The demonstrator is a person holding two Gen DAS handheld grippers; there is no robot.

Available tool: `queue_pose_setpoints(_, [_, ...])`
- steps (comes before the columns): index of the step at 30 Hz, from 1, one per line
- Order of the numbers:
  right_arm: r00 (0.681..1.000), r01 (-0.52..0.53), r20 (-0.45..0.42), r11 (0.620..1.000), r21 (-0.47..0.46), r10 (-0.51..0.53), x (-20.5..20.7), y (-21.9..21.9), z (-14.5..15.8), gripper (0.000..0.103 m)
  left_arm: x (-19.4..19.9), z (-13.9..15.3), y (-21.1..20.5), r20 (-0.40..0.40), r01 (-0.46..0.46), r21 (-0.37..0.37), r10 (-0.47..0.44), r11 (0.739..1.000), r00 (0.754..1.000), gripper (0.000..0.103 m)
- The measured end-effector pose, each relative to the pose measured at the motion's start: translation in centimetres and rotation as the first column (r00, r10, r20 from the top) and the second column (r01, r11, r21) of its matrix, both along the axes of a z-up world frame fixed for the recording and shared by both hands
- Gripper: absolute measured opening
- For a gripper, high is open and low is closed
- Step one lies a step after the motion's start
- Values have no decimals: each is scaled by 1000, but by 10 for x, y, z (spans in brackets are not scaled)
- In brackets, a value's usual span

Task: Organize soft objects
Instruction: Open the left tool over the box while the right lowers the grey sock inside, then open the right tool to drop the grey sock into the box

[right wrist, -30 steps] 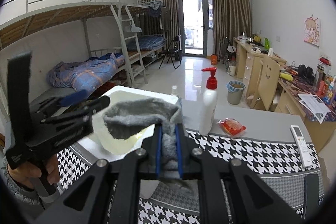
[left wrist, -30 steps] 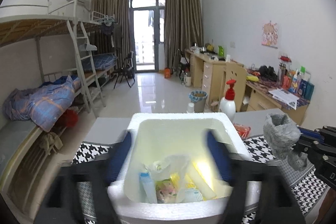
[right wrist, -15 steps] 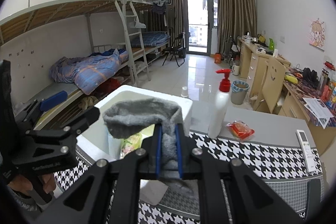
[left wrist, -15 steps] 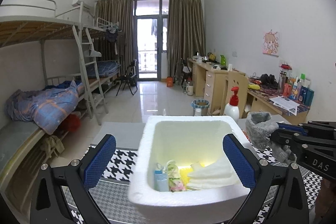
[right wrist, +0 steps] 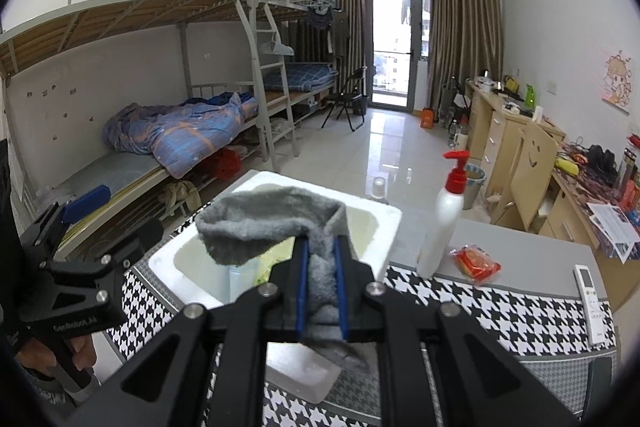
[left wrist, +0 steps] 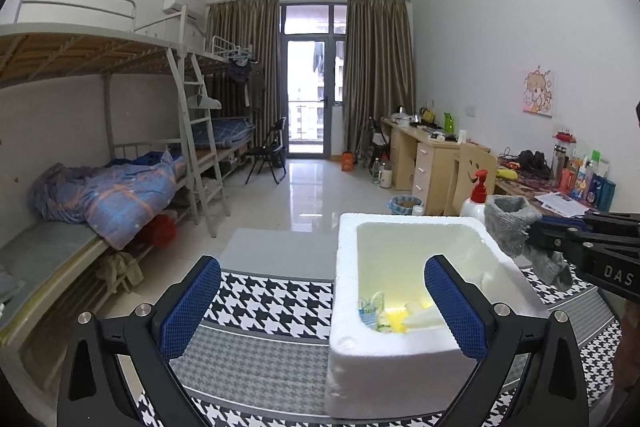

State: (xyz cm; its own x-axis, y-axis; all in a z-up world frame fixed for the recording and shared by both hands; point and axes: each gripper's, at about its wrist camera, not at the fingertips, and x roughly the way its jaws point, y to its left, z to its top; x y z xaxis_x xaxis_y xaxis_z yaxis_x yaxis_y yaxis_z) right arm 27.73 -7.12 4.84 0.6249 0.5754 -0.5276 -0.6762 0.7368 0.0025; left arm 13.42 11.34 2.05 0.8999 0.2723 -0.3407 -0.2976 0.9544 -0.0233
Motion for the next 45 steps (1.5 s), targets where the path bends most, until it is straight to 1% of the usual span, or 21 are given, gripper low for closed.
queue_pose_setpoints(9, [1000, -26, -8, 1000, -8, 26, 1, 17, 0, 16, -14, -3, 3, 3, -23, 1, 23, 1000, 1000, 102])
queue_pose_setpoints(13, [999, -31, -20, 999, -19, 30, 5, 25, -5, 16, -22, -5, 4, 5, -24, -9, 24, 1000, 1000, 102])
queue_pose_setpoints(17, [997, -42, -63, 999, -25, 41, 14, 33, -13, 17, -27, -8, 4, -6, -19, -4, 19, 1000, 1000, 102])
queue_pose_setpoints(21, [996, -28, -88, 999, -33, 25, 19, 37, -19, 27, -30, -10, 7, -10, -24, -13, 24, 1000, 1000, 102])
queue_pose_setpoints(23, [995, -31, -97, 999, -17, 29, 20, 35, -20, 38, -31, -11, 9, -17, -27, -14, 26, 1000, 1000, 102])
queue_pose_setpoints(25, [995, -36, -92, 999, -4, 36, 18, 35, -20, 64, -31, -12, 9, -20, -29, -18, 29, 999, 999, 102])
queue_pose_setpoints(28, [996, -40, -79, 999, 15, 41, 13, 31, -18, 72, -32, -12, 9, -20, -31, -19, 31, 999, 999, 102])
queue_pose_setpoints(31, [995, -50, -80, 998, 28, 53, 8, 28, -18, 74, -32, -12, 9, -19, -31, -21, 31, 999, 999, 102])
queue_pose_setpoints(37, [998, -44, -41, 999, 29, 45, -6, 19, -16, 75, -38, -13, 4, -19, -26, -30, 25, 999, 1000, 102])
queue_pose_setpoints(40, [998, -44, -36, 998, 46, 45, -12, 9, -17, 75, -40, -12, 0, -17, -17, -31, 16, 999, 1000, 102])
queue_pose_setpoints(45, [999, -29, -29, 997, 74, 32, -21, -7, -13, 75, -46, -6, -10, 9, -4, -36, 4, 999, 1000, 102])
